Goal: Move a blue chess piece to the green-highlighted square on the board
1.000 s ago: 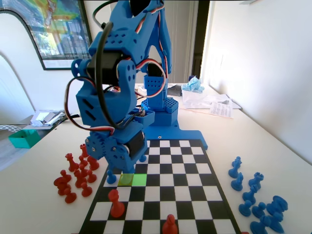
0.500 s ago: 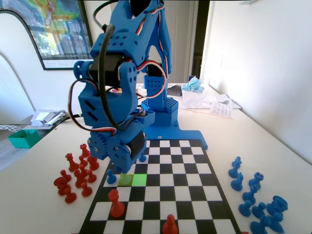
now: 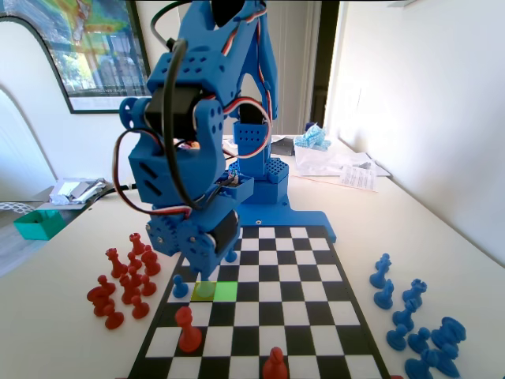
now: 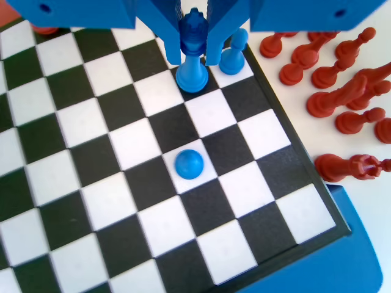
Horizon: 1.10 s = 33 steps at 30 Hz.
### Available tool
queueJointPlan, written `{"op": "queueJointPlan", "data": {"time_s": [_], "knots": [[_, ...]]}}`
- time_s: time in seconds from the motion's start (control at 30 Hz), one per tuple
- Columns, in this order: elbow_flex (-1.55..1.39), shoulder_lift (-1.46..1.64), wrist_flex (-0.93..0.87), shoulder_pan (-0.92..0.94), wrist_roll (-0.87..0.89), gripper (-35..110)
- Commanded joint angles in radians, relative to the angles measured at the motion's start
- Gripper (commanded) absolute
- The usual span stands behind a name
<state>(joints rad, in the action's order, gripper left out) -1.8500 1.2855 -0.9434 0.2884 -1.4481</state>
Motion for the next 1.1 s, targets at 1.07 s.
{"op": "queueJointPlan", "data": {"time_s": [1.07], "knots": [[-0.057, 0.114, 0.003, -0.091, 0.046, 1]]}}
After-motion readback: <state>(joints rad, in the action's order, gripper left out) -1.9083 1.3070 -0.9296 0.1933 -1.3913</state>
